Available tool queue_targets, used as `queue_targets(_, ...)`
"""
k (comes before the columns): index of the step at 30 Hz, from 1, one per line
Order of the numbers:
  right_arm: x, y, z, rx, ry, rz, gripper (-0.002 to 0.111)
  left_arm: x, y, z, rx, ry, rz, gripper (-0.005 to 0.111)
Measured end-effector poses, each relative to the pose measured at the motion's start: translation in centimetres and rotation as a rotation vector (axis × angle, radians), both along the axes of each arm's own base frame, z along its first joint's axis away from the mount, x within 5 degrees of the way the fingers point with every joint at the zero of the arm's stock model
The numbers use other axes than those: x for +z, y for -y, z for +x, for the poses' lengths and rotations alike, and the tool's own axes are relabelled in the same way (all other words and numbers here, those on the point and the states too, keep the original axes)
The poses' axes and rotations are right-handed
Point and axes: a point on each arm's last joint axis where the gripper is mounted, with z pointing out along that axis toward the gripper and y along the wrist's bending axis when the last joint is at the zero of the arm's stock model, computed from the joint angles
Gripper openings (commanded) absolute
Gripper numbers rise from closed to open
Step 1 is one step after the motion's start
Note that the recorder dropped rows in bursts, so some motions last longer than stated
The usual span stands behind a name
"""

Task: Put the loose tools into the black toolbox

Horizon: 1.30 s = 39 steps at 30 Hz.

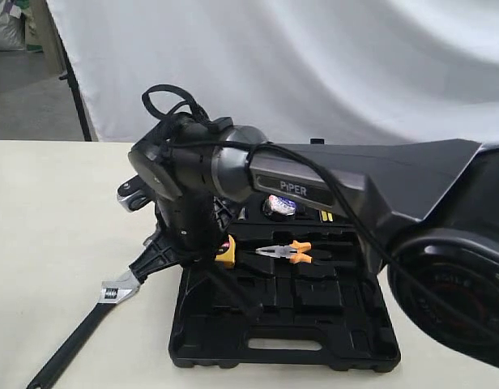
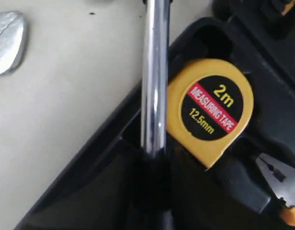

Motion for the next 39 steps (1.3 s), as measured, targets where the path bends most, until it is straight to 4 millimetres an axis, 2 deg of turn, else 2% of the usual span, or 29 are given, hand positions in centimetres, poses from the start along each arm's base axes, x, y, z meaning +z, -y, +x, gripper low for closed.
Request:
queue_targets(11,0.1,-0.3,-0.5,-0.004,0.020,-0.012,0.000,0.0,0.0,0.0,0.000,0.000,0.000,0.001)
queue_targets(18,-0.2,0.0,-1.4,0.078,-0.076,-0.079,0.000,0.0,0.0,0.0,0.000,0.000,0.000,0.001)
queue_targets(26,-0.2,0.2,-1.6,0.078,-0.103,-0.099,0.000,0.0,0.0,0.0,0.000,0.000,0.000,0.001)
queue_targets(33,0.0,0.3,-1.4,-0.002,-0.024,-0.124,0.000,0.0,0.0,0.0,0.000,0.000,0.000,0.001)
queue_targets(39,0.1,0.2,-1.5,0.003,0.012,-0.137,0.000,0.0,0.0,0.0,0.000,0.000,0.000,0.001)
